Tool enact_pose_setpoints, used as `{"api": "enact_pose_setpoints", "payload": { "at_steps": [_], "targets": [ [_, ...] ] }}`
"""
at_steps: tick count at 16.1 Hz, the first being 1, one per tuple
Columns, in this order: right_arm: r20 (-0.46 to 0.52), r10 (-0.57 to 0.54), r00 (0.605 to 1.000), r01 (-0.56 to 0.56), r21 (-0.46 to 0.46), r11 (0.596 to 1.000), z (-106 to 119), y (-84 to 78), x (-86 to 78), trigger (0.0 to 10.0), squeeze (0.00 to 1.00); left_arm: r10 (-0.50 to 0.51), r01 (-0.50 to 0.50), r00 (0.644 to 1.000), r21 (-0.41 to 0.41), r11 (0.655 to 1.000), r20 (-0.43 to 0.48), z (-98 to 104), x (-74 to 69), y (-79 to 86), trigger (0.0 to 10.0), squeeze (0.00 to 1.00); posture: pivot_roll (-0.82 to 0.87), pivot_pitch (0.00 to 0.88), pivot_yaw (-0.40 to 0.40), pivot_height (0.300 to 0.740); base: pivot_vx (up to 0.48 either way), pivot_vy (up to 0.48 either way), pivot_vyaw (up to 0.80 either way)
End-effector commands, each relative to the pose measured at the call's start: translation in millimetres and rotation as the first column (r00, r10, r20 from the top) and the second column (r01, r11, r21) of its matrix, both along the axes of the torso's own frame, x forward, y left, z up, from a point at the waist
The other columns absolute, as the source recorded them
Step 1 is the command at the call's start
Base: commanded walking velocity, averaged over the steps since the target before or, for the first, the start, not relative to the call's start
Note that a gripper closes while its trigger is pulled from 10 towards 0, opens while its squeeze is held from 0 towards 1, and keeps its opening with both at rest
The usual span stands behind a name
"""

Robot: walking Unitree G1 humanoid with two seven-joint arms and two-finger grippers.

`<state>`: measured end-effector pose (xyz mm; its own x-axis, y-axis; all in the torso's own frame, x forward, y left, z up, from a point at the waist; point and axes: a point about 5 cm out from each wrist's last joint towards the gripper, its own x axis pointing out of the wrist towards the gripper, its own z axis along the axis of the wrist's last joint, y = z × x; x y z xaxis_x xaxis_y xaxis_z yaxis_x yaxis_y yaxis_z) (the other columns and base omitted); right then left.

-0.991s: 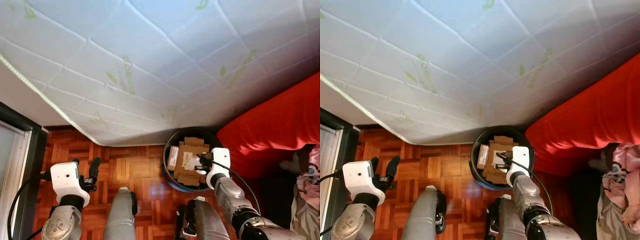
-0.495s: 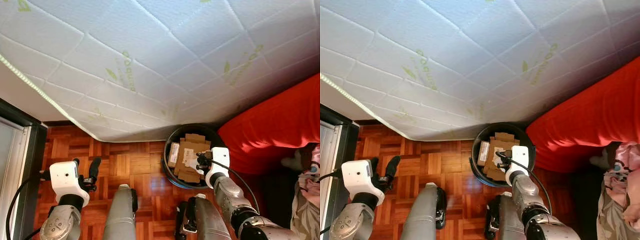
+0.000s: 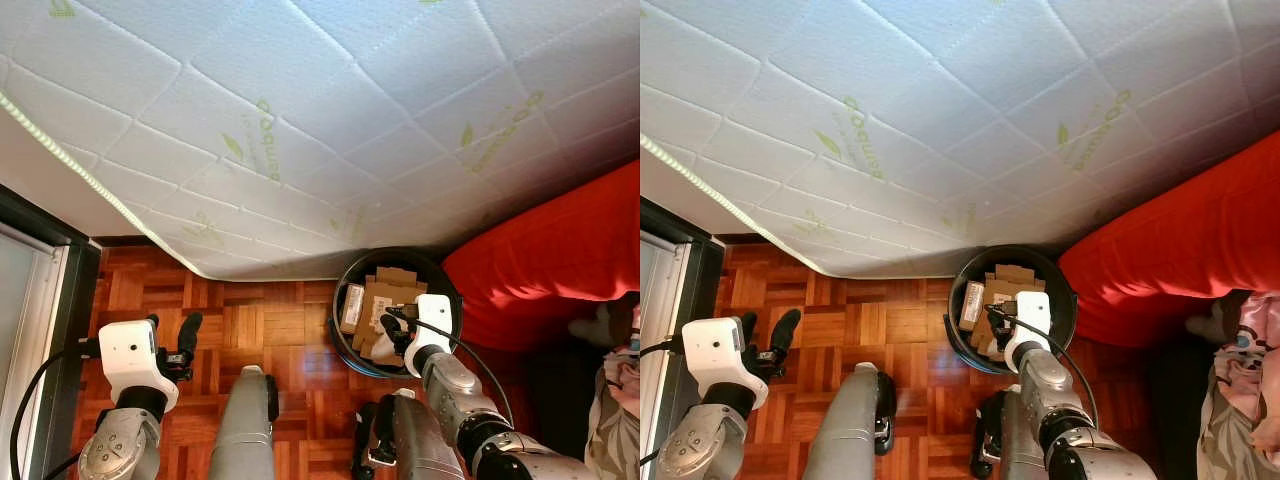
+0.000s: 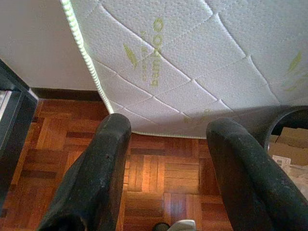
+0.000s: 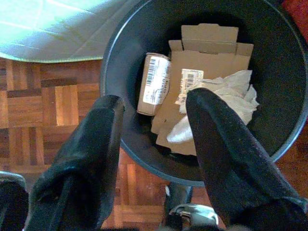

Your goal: Clean up the room

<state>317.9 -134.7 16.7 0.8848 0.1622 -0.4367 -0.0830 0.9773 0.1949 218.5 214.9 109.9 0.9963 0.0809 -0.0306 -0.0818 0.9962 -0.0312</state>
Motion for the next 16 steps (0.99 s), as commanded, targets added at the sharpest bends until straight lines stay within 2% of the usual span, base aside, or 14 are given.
{"api": "enact_pose_setpoints", "payload": {
  "at_steps": [1,5,6,8,9,12,14,15,16],
  "targets": [
    [-0.05,-0.025,0.998,0.025,-0.007,1.0,-11.4,-6.6,-9.8,10.0,0.0,0.017,-0.016,0.998,0.004,1.0,-0.065,-14.2,-6.2,5.3,10.0,0.0,0.25,0.461,-0.029,0.667,0.0,0.0,0.0],
    [-0.023,-0.105,0.994,0.105,0.012,0.994,-12.3,-29.7,-13.4,10.0,0.0,0.054,-0.054,0.994,0.008,0.999,-0.099,-29.9,0.8,19.0,10.0,0.0,0.21,0.367,-0.035,0.667,0.0,0.0,0.0],
    [-0.014,-0.145,0.989,0.145,0.014,0.989,-13.2,-41.5,-16.2,10.0,0.0,0.057,-0.057,0.992,0.009,0.998,-0.108,-34.5,5.7,22.5,10.0,0.0,0.21,0.335,-0.034,0.667,0.0,0.0,0.0],
    [-0.021,-0.194,0.981,0.194,0.009,0.981,-18.0,-54.3,-23.3,10.0,0.0,0.061,-0.06,0.99,0.008,0.998,-0.124,-42.5,9.3,25.9,10.0,0.0,0.19,0.268,-0.023,0.667,0.0,0.0,0.0],
    [-0.036,-0.239,0.97,0.239,0.004,0.971,-25.4,-64.8,-33.7,10.0,0.0,0.068,-0.068,0.983,0.008,0.998,-0.169,-57.9,12.1,30.7,10.0,0.0,0.17,0.206,-0.013,0.667,0.0,0.0,0.0],
    [-0.05,-0.279,0.959,0.281,0.049,0.958,-36.1,-69.4,-48.9,10.0,0.0,0.084,-0.086,0.963,0.004,0.996,-0.255,-84.6,13.8,35.4,10.0,0.0,0.14,0.103,-0.002,0.667,0.0,0.0,0.0],
    [-0.084,-0.311,0.947,0.315,0.044,0.948,-44.0,-73.2,-59.2,10.0,0.0,0.103,-0.109,0.944,-0.002,0.994,-0.315,-102.6,12.8,38.5,10.0,0.0,0.14,0.04,-0.005,0.687,0.0,0.0,0.0],
    [-0.115,-0.315,0.942,0.321,0.029,0.947,-49.1,-73.9,-64.9,10.0,0.0,0.112,-0.125,0.928,-0.013,0.992,-0.356,-112.6,9.3,40.2,10.0,0.0,0.13,0.023,-0.009,0.697,0.0,0.0,0.0],
    [-0.151,-0.312,0.938,0.316,0.004,0.949,-55.3,-74.0,-72.2,10.0,0.0,0.13,-0.15,0.896,-0.014,0.989,-0.425,-127.9,0.3,41.9,10.0,0.0,0.13,0.0,-0.015,0.707,0.0,0.0,0.0]
  ]
}}
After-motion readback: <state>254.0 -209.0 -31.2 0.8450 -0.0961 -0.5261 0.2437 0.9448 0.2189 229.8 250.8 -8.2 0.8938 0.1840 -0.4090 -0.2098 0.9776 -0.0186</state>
